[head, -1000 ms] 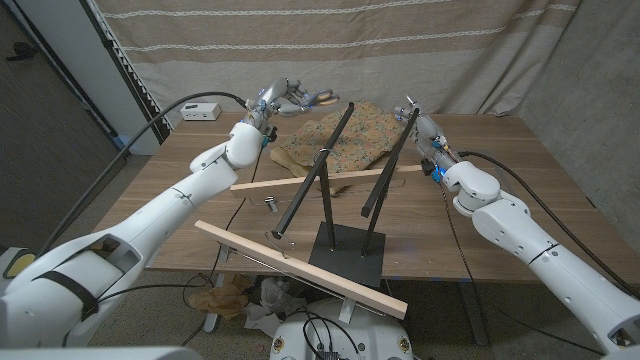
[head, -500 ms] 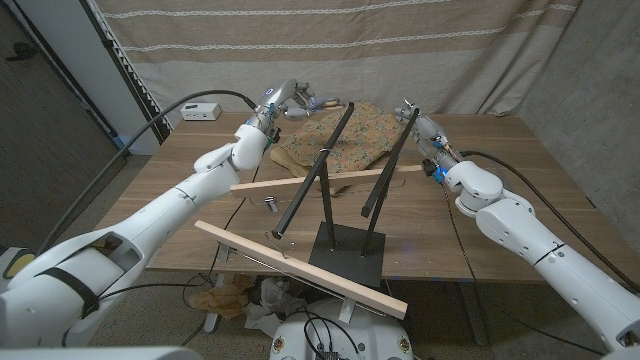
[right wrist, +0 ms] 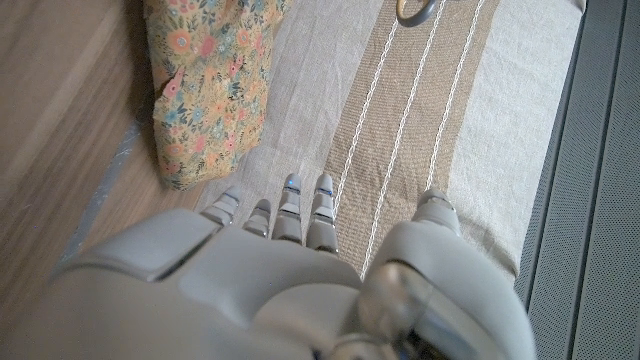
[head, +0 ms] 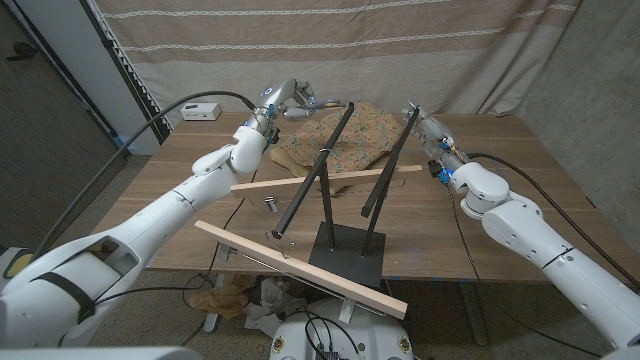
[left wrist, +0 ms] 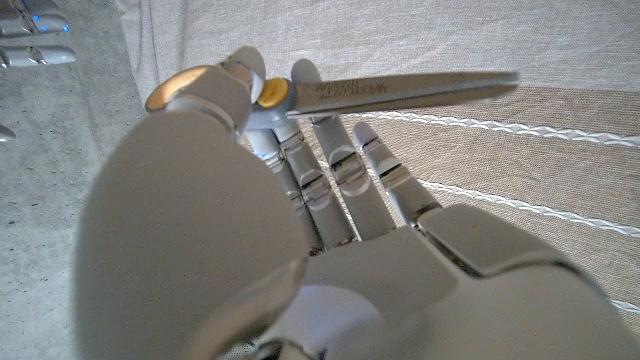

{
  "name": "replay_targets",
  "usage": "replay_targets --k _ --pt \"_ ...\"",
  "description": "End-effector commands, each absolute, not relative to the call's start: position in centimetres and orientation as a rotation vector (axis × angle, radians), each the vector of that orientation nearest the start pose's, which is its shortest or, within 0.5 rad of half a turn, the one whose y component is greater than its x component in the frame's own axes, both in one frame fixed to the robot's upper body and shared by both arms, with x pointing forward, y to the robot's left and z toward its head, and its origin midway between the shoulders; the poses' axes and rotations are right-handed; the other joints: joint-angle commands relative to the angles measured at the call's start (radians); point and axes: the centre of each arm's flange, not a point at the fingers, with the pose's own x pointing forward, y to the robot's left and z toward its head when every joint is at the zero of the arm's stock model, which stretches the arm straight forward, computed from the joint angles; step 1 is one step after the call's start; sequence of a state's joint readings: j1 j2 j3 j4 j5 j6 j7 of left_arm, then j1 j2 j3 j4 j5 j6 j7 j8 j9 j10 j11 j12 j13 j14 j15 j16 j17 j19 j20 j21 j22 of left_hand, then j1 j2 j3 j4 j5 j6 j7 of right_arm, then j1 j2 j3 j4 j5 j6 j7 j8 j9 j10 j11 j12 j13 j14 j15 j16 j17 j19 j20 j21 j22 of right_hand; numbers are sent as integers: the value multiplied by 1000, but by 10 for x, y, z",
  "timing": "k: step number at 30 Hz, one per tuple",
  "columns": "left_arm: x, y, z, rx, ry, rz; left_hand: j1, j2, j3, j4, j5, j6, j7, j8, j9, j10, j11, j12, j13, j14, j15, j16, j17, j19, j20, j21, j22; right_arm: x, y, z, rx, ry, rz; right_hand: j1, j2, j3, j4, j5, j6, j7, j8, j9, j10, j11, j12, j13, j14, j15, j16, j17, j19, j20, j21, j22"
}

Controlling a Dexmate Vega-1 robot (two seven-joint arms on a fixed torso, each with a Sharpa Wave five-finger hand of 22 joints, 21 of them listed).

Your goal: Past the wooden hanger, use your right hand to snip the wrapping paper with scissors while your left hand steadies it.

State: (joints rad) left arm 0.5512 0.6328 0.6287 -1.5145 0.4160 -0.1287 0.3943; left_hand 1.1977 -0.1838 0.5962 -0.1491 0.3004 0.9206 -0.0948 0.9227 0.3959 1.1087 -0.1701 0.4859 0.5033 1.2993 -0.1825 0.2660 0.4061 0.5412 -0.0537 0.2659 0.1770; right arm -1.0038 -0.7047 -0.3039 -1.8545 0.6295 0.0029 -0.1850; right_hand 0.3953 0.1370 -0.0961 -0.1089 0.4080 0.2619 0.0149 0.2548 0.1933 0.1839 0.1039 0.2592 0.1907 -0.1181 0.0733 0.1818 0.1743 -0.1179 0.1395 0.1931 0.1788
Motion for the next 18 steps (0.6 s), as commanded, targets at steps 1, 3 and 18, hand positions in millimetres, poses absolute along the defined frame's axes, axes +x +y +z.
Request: replay_targets --k 1,3,18 --pt "585 196 145 1100 -1121 160 30 37 -20 27 61 34 -2 17 85 -2 -7 35 14 0 -55 95 62 -29 -48 48 63 559 -262 28 -100 -602 203 13 4 9 -4 -2 -5 0 -4 5 2 3 -2 3 -2 5 1 4 5 3 7 3" --pt "582 195 149 1126 -1130 166 35 33 -20 23 62 40 3 20 85 5 -14 38 13 1 -56 95 63 -26 -49 48 58 559 -261 29 -103 -601 208 15 4 10 -5 -3 -6 -1 -4 5 1 4 -2 3 -4 5 1 4 4 3 7 3" --pt "570 192 167 1221 -1156 199 49 84 -129 68 140 16 29 -15 97 -111 58 165 60 -76 -32 230 102 -122 -17 153 156 561 -263 28 -104 -590 206 23 2 13 -9 -8 -23 3 -14 5 -5 5 -5 3 -9 4 -1 5 2 4 6 3"
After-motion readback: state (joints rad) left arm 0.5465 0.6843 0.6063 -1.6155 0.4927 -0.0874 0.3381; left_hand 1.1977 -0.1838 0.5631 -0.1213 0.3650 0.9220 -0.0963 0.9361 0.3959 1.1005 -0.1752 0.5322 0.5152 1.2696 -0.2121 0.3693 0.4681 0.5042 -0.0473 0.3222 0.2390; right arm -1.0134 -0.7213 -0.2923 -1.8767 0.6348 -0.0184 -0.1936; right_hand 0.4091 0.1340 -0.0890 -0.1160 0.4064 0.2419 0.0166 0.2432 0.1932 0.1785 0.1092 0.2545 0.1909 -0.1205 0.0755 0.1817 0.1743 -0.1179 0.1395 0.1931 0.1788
